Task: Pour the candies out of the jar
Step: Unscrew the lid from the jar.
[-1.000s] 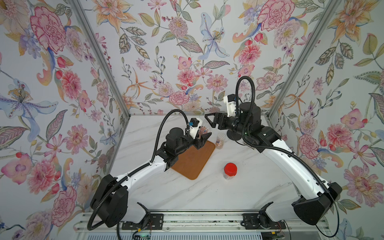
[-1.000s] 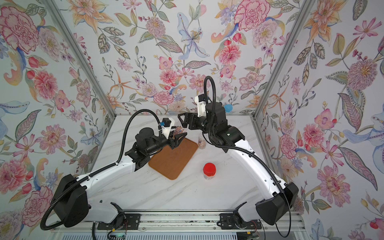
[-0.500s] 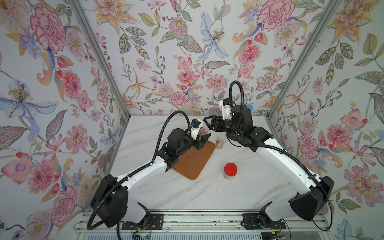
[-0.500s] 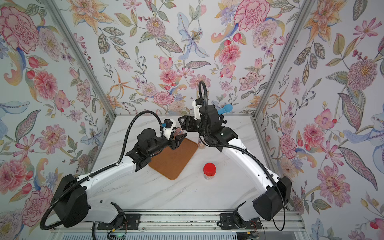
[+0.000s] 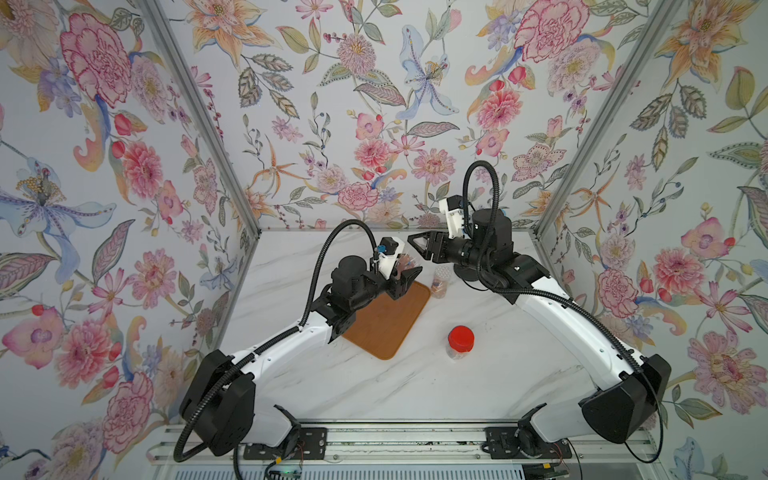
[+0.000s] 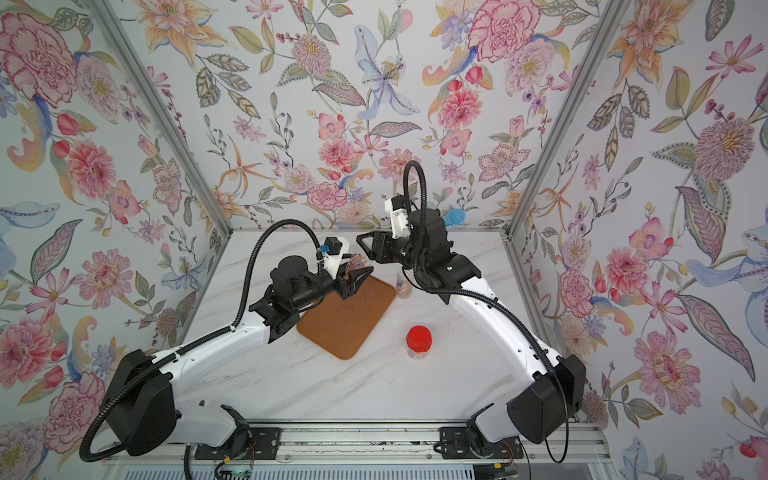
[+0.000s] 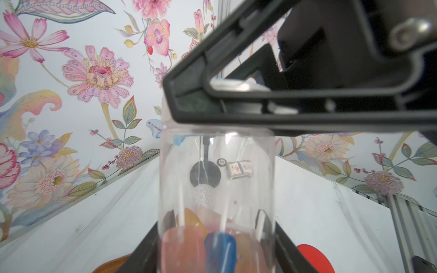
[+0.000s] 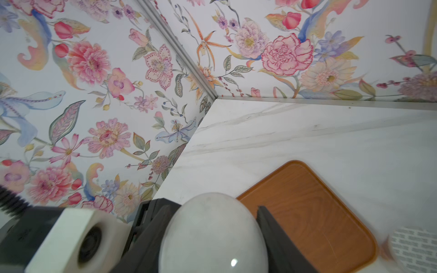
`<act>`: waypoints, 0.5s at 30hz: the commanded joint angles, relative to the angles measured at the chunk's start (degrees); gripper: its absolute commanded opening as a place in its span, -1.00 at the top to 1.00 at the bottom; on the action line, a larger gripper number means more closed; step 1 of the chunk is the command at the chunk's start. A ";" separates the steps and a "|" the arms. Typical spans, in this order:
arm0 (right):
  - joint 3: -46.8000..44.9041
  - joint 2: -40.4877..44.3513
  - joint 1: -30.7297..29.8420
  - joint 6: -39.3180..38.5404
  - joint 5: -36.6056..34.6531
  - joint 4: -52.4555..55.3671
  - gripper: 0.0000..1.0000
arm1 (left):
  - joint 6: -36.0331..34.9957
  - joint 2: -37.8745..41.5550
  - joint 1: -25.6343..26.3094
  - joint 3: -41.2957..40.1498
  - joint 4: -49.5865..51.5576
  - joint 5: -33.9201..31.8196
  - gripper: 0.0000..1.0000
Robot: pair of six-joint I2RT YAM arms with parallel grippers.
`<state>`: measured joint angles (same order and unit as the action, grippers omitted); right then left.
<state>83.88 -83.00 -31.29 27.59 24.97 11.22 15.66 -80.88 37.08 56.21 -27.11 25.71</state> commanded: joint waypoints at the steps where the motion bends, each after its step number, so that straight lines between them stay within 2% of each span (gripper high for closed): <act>1: -0.41 2.63 1.50 -4.10 22.16 -8.19 0.28 | 6.78 0.34 -0.51 1.16 -12.93 18.75 1.00; 3: -0.33 3.44 2.67 -5.44 27.22 -7.33 0.33 | 8.73 -0.87 -0.60 2.35 -14.30 22.17 1.00; 5: -0.92 4.27 3.81 -5.46 29.70 -6.78 0.35 | 8.89 -1.12 -0.58 2.66 -14.31 22.74 1.00; 12: -1.58 5.15 4.11 -5.32 27.49 -5.35 0.29 | 6.57 -0.68 -0.61 2.77 -10.29 20.98 1.00; 13: -1.38 5.13 4.11 -4.96 26.40 -5.34 0.21 | 6.36 -0.68 -0.60 2.85 -9.90 20.73 1.00; 15: -0.92 5.28 4.33 -3.59 21.98 -4.99 -0.32 | 5.79 -0.52 -0.47 2.93 -8.96 20.12 1.00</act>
<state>82.43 -78.46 -25.78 21.10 45.36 7.51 22.98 -81.14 35.66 57.19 -35.99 42.52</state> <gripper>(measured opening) 0.597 0.577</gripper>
